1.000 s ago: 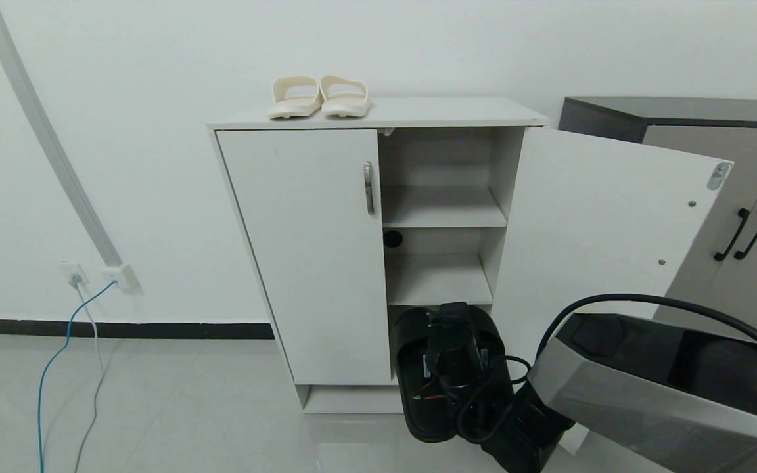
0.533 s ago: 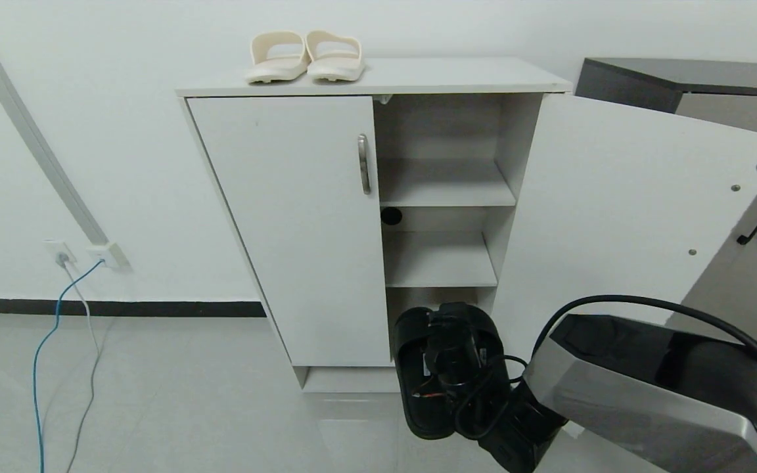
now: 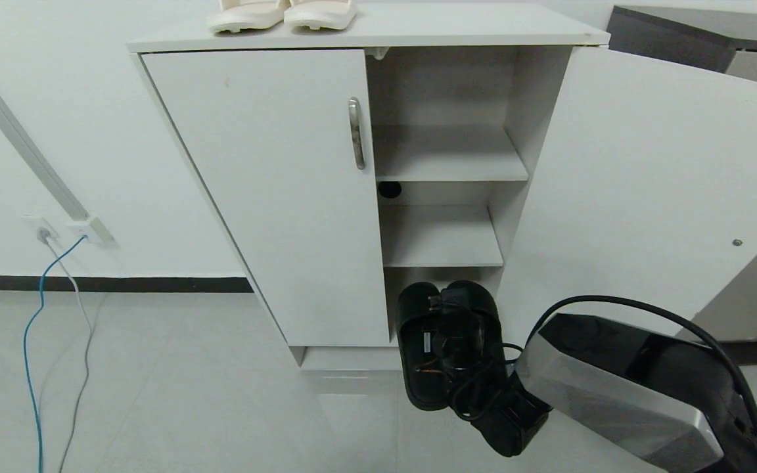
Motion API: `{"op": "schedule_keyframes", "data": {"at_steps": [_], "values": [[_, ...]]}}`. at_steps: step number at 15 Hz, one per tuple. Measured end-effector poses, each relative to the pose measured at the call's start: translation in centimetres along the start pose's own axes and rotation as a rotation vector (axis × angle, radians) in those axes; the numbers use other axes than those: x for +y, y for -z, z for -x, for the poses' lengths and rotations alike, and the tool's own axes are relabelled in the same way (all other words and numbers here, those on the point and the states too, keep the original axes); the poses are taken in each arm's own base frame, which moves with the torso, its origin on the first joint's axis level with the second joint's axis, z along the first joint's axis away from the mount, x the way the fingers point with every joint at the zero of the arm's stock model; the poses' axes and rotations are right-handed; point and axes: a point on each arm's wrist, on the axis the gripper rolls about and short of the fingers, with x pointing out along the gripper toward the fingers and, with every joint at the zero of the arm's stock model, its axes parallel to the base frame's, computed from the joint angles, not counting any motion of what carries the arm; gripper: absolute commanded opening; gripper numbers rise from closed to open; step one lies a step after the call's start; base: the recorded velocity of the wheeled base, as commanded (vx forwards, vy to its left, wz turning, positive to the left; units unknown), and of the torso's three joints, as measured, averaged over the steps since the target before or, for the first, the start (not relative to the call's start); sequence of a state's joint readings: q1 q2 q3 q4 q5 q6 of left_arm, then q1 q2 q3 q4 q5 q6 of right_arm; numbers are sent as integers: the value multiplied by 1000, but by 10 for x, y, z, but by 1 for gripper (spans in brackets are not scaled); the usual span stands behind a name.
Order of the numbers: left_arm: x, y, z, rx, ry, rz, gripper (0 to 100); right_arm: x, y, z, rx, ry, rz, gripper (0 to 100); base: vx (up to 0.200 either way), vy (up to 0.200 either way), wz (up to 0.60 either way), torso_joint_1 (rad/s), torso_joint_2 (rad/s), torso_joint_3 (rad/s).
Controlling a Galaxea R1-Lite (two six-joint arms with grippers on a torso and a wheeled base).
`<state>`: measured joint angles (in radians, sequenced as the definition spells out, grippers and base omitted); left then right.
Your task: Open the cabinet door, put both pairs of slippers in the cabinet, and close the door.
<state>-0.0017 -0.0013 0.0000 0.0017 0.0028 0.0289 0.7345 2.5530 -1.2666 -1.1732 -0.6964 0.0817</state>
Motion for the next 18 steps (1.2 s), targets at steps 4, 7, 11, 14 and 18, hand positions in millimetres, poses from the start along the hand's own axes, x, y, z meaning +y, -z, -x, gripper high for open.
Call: {"op": "schedule_keyframes", "data": {"at_steps": [4, 7, 11, 14, 18], "values": [[0, 0, 0, 0, -1, 0, 0, -7, -10, -4, -131, 18, 34, 0, 100, 0, 0, 2, 1, -1], [0, 0, 0, 0, -1, 1, 0, -9, -7, -5, -133, 21, 51, 0, 200, 0, 0, -1, 1, -1], [0, 0, 0, 0, -2, 1, 0, -10, -5, -6, -130, 26, 54, 0, 200, 0, 0, 1, 2, -4], [0, 0, 0, 0, -1, 3, 0, -9, -5, -5, -131, 24, 54, 0, 200, 0, 0, 1, 2, -2], [0, 0, 0, -2, -1, 16, 0, -8, -4, -5, -125, 18, 58, 0, 100, 0, 0, 0, 0, 2]]}}
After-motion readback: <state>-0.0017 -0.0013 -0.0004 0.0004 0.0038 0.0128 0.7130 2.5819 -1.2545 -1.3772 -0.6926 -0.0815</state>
